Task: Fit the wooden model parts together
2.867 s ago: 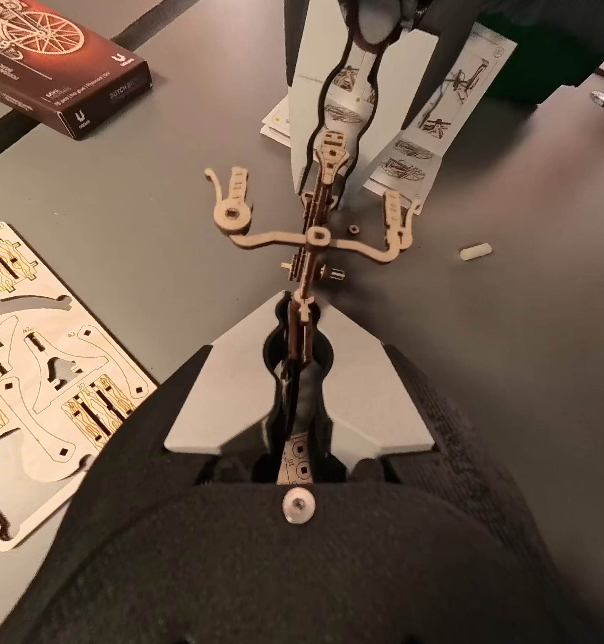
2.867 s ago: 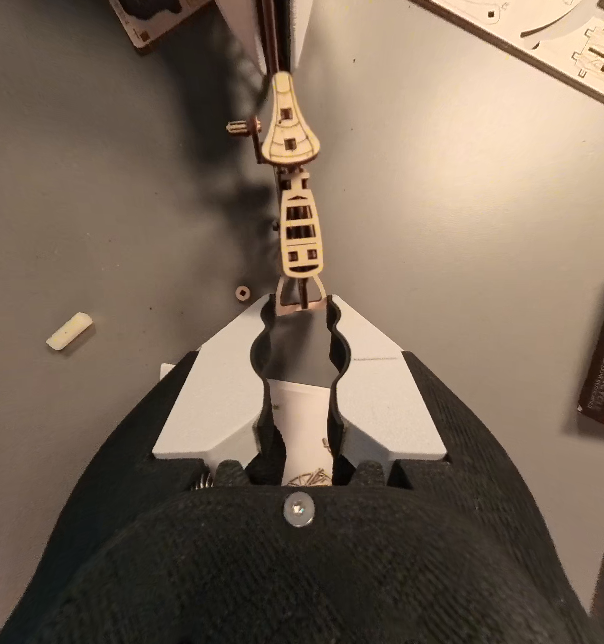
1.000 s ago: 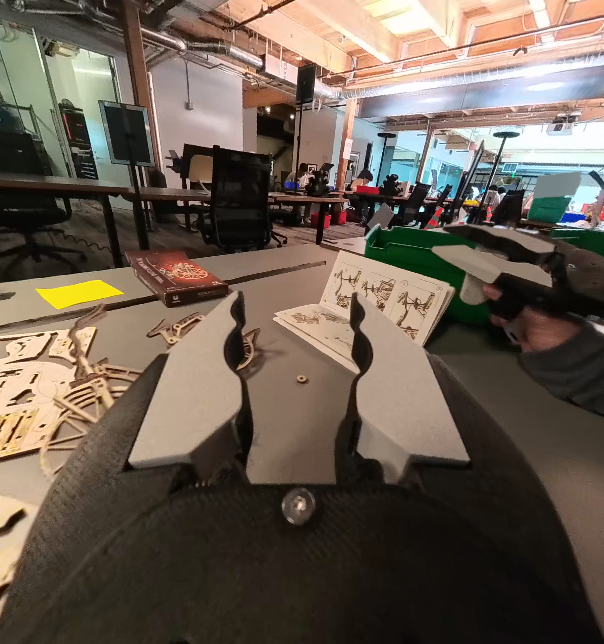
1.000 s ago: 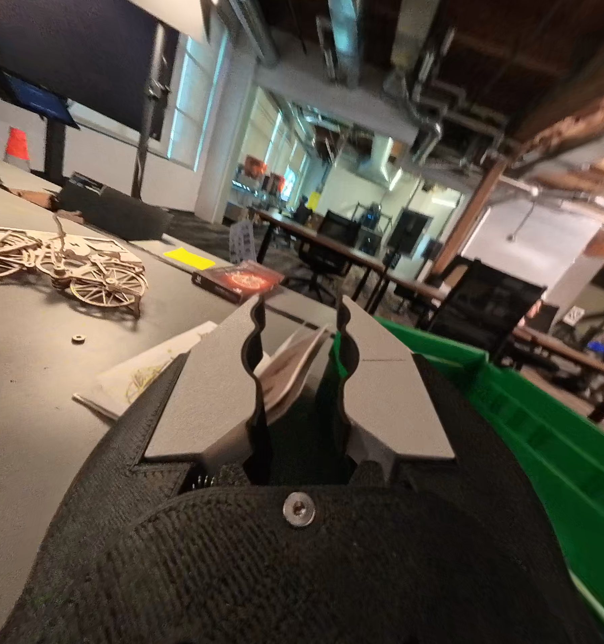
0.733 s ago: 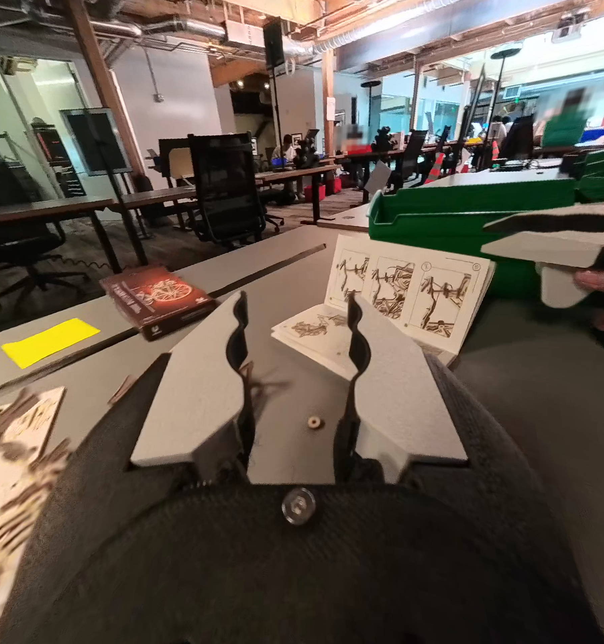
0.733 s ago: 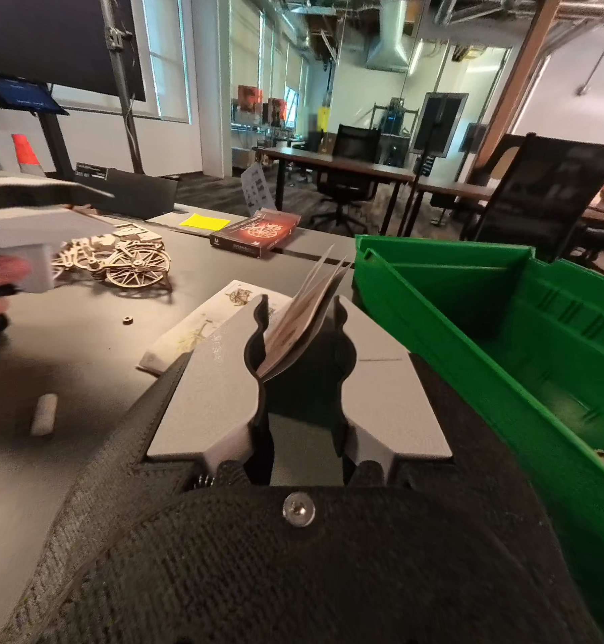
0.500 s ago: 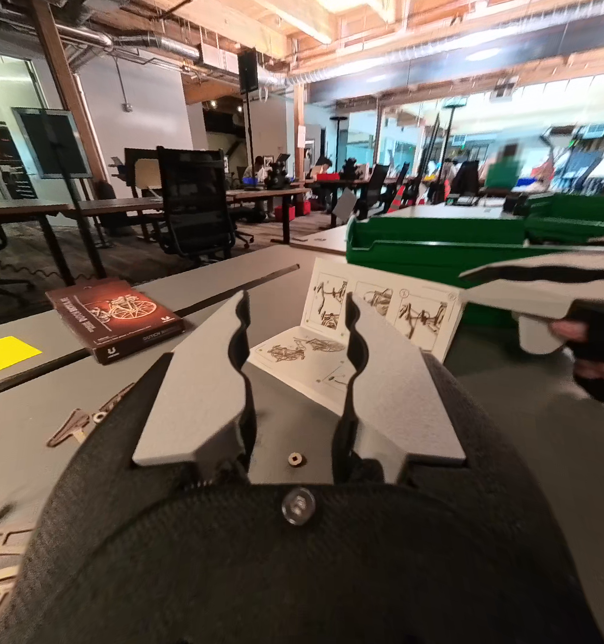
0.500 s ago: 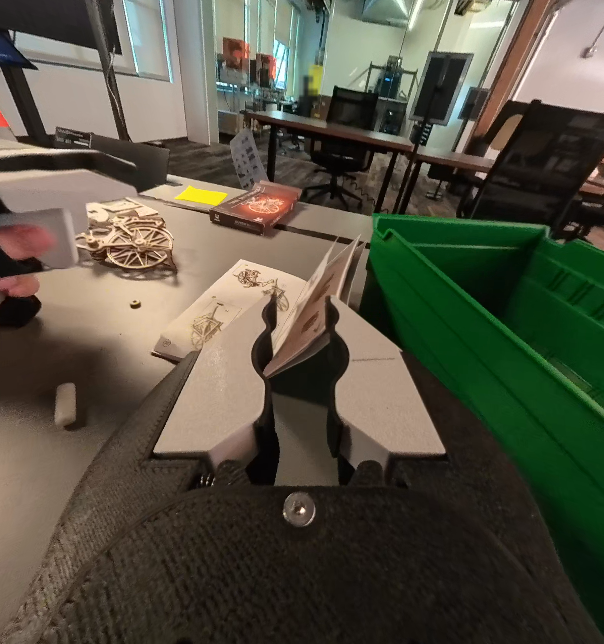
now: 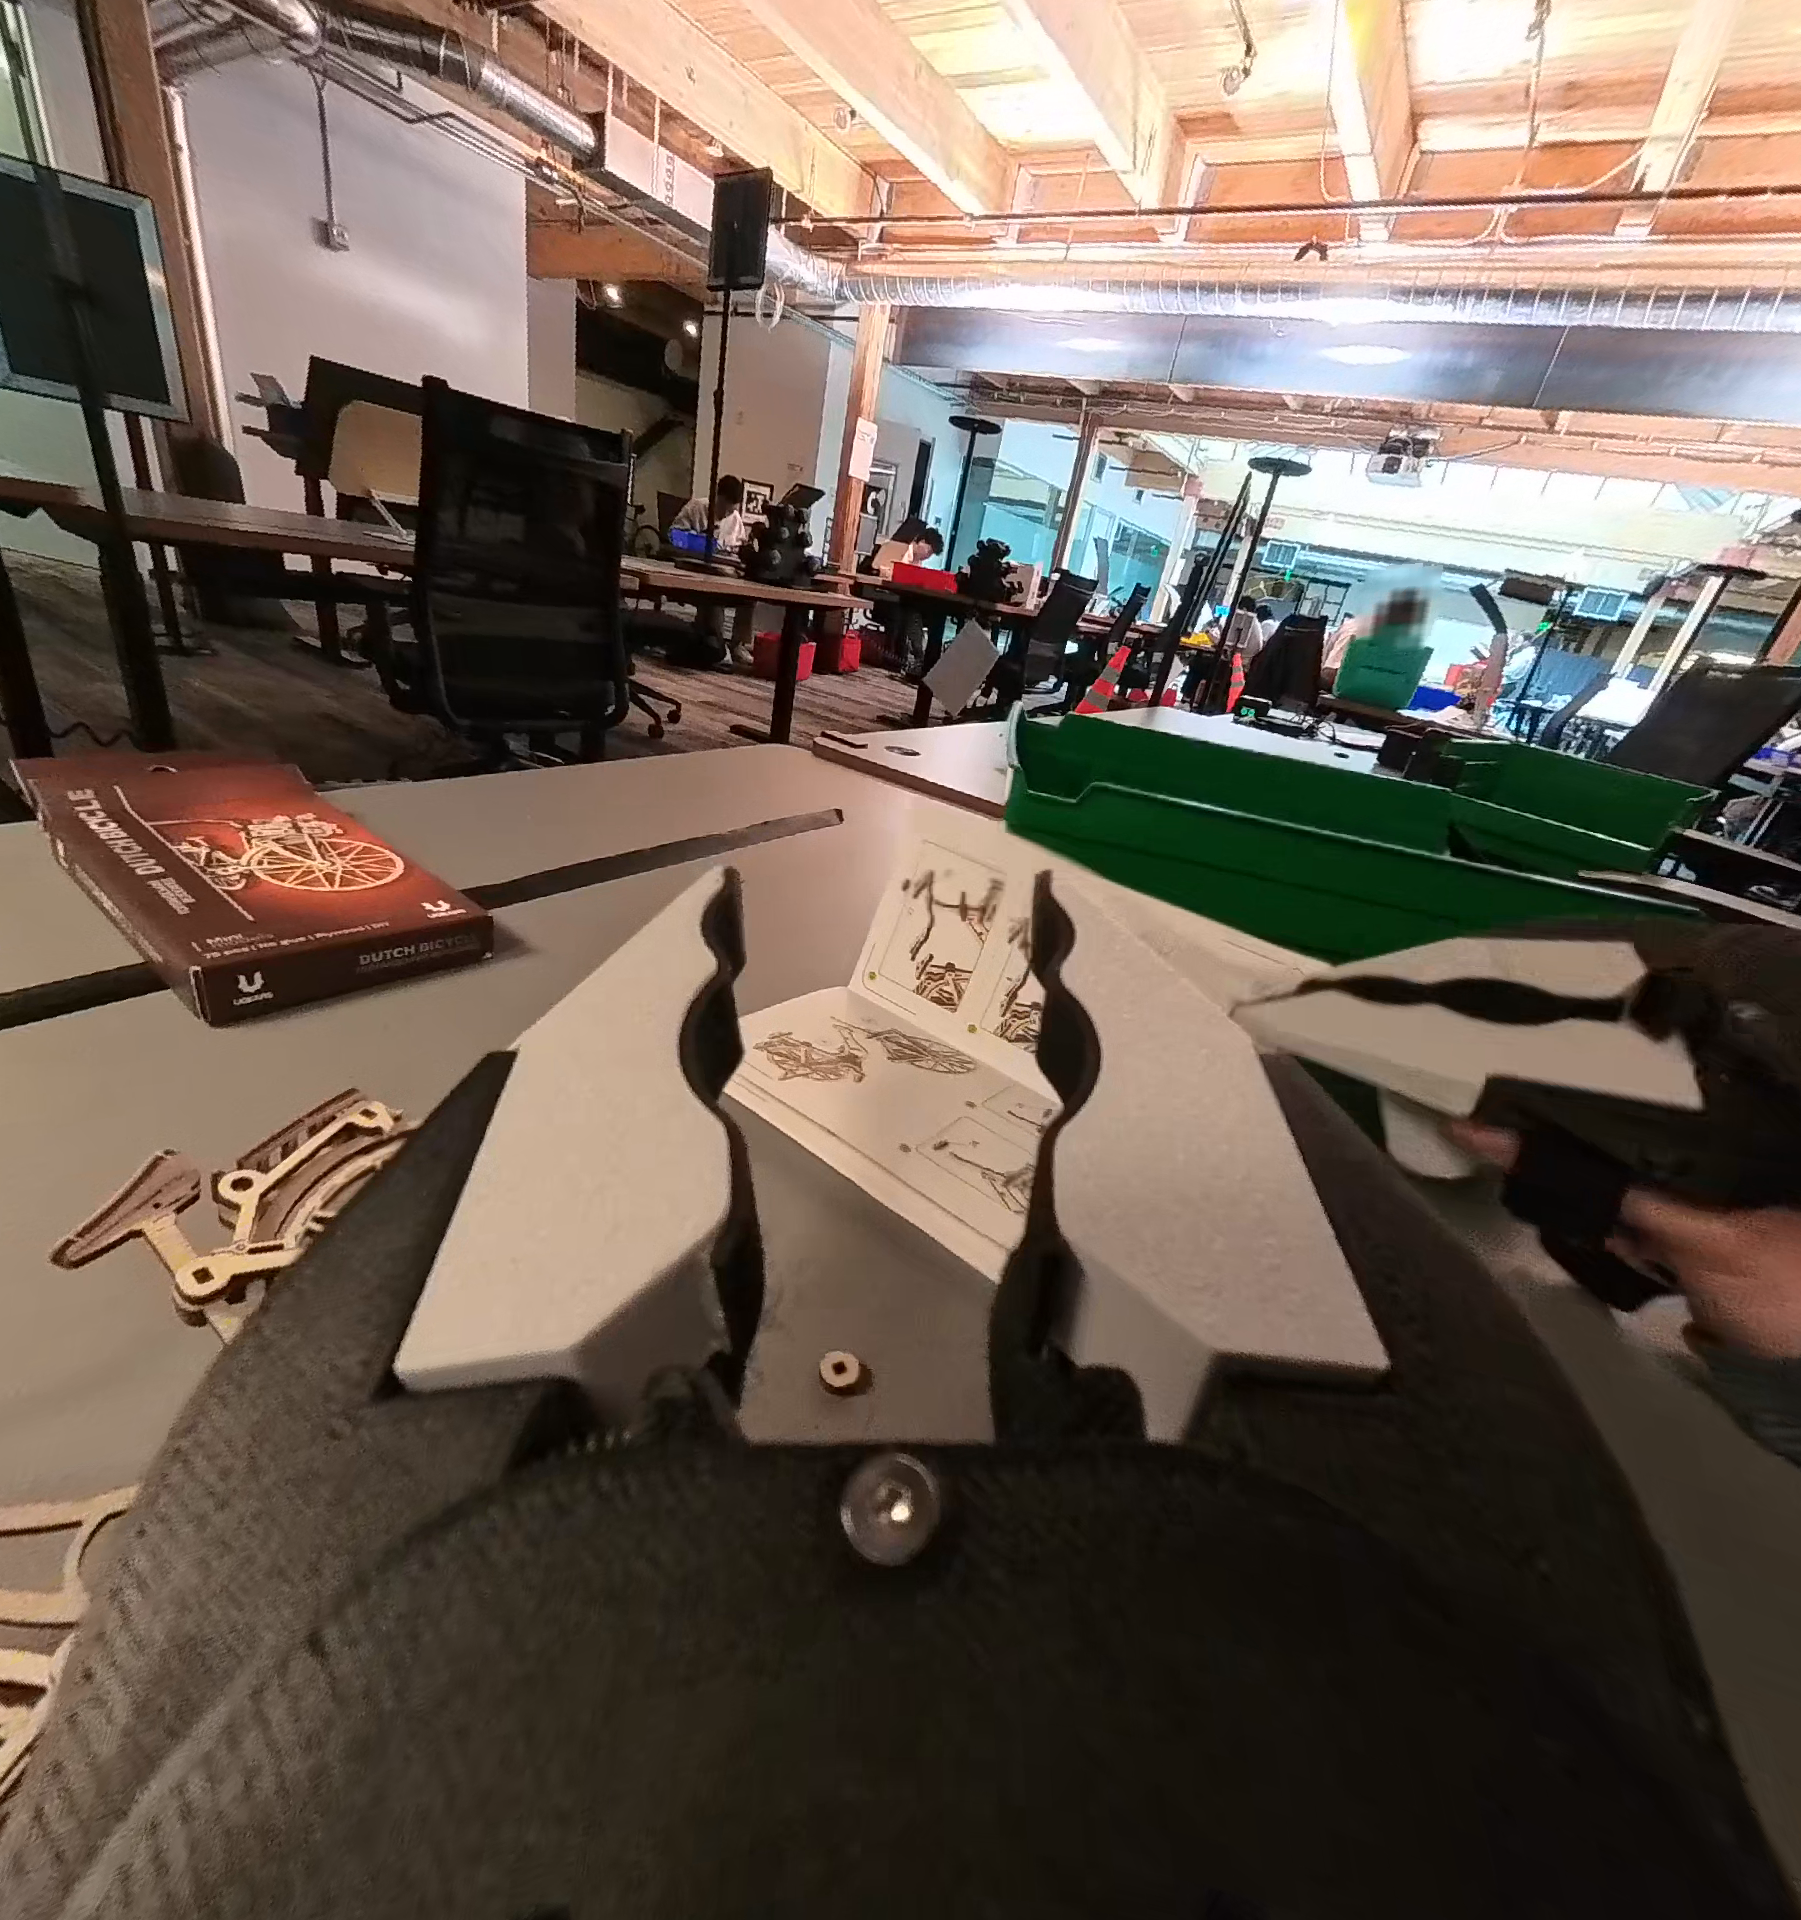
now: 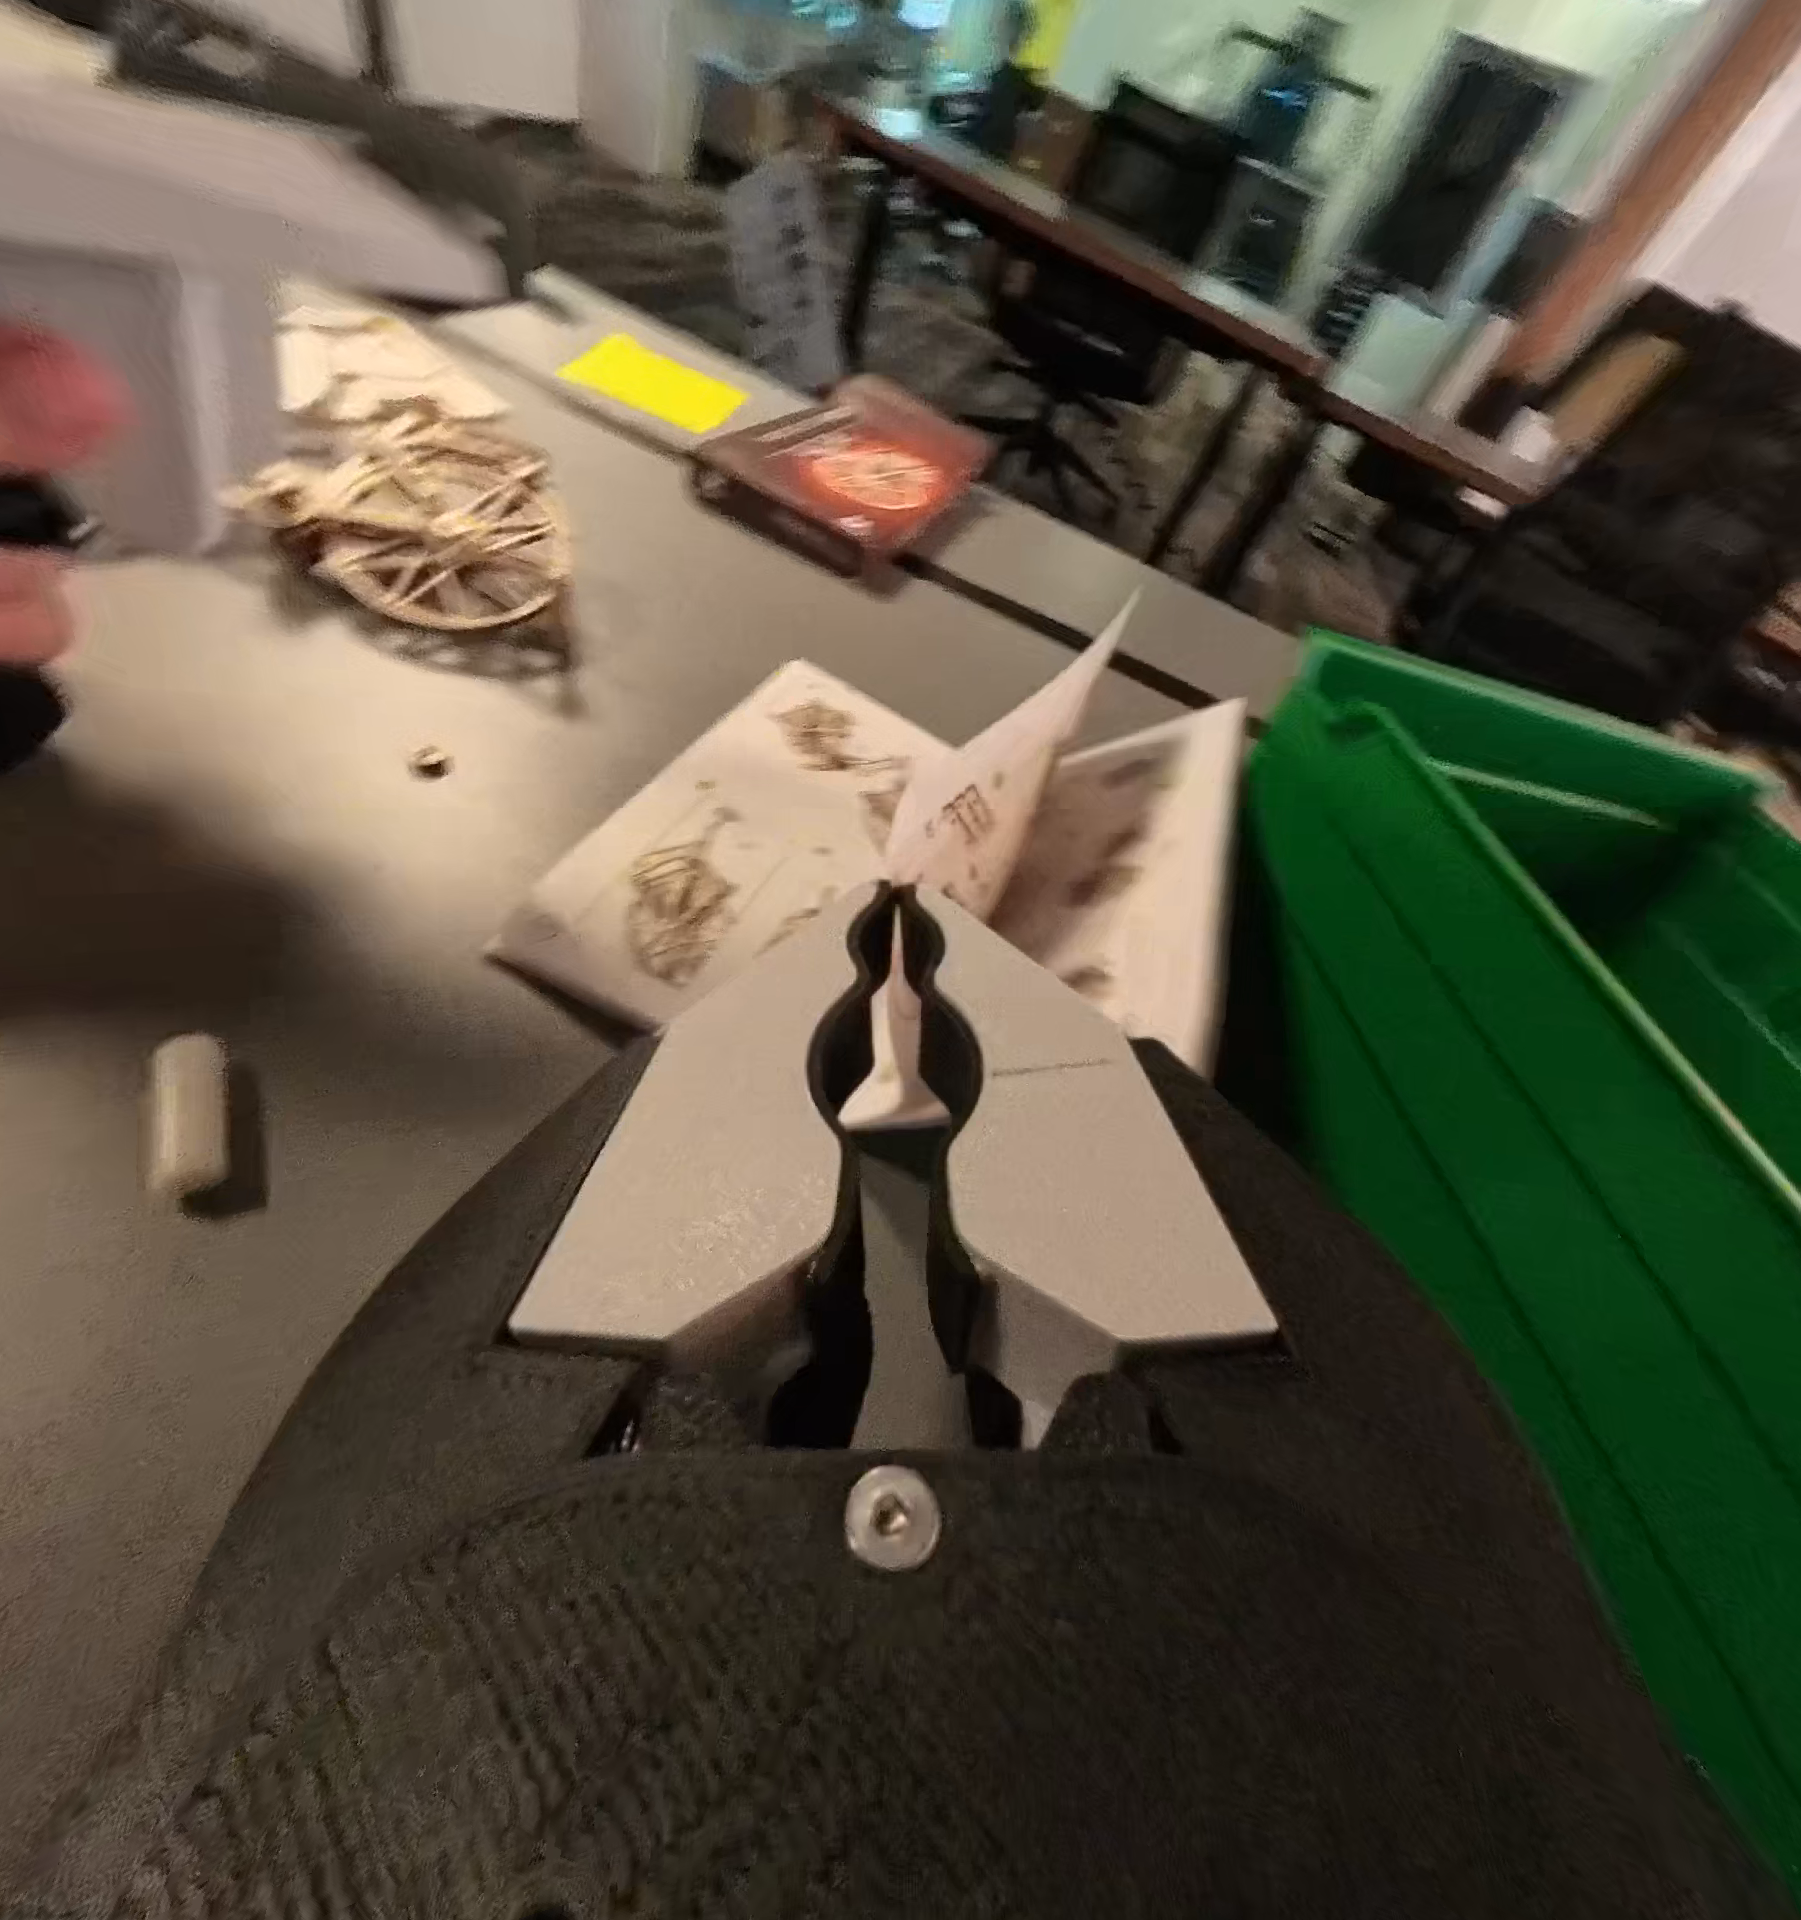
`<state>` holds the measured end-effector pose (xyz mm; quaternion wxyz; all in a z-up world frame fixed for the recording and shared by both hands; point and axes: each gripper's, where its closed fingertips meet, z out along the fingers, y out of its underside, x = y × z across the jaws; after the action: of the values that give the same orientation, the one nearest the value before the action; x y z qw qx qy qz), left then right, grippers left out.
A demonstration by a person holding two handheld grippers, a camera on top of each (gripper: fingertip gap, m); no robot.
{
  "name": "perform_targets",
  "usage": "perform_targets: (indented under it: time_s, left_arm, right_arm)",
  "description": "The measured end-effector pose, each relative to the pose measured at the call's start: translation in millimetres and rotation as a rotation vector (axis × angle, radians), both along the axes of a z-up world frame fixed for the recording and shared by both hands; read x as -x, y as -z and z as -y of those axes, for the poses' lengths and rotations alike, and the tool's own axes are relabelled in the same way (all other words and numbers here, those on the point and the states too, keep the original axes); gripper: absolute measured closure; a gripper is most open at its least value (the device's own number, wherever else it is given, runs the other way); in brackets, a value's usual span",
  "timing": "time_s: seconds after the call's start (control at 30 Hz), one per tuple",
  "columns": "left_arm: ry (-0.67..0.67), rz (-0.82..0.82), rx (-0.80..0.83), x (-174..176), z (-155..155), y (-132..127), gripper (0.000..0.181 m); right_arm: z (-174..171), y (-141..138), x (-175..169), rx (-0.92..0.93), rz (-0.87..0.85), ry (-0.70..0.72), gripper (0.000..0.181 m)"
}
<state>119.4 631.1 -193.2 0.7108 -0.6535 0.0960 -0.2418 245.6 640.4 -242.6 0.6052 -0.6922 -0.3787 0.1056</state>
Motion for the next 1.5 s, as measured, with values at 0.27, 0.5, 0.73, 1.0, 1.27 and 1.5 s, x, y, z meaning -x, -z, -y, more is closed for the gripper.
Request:
perform_targets:
  time_s: [0.27,0.5,0.73,1.0,1.27,1.5]
  left_arm:
    - [0.126,-0.202,0.188,-25.6,-5.0,33.6,0.146]
    - [0.223,-0.367,0.343,-51.3,-2.4,63.5,0.168]
    - [0.309,-0.381,0.701,-63.9,1.7,111.1,0.178]
    - [0.257,-0.455,0.686,-60.6,5.4,115.1,0.181]
    - [0.229,-0.485,0.666,-59.9,4.6,115.6,0.181]
    - [0.132,-0.529,0.553,-54.0,0.5,103.2,0.169]
  right_arm:
    - [30.6,62.1,45.8,-0.002,0.538,-0.332,0.181]
    - [39.6,59.2,49.8,0.188,0.351,-0.403,0.179]
    - [73.8,53.1,54.9,0.144,0.332,-0.622,0.159]
    - [9.4,27.4,11.6,-0.198,0.350,-0.289,0.159]
    - [-6.3,52.5,1.1,0.031,0.397,-0.206,0.172]
    - [-12.0,55.4,-3.3,0.167,0.329,-0.179,0.168]
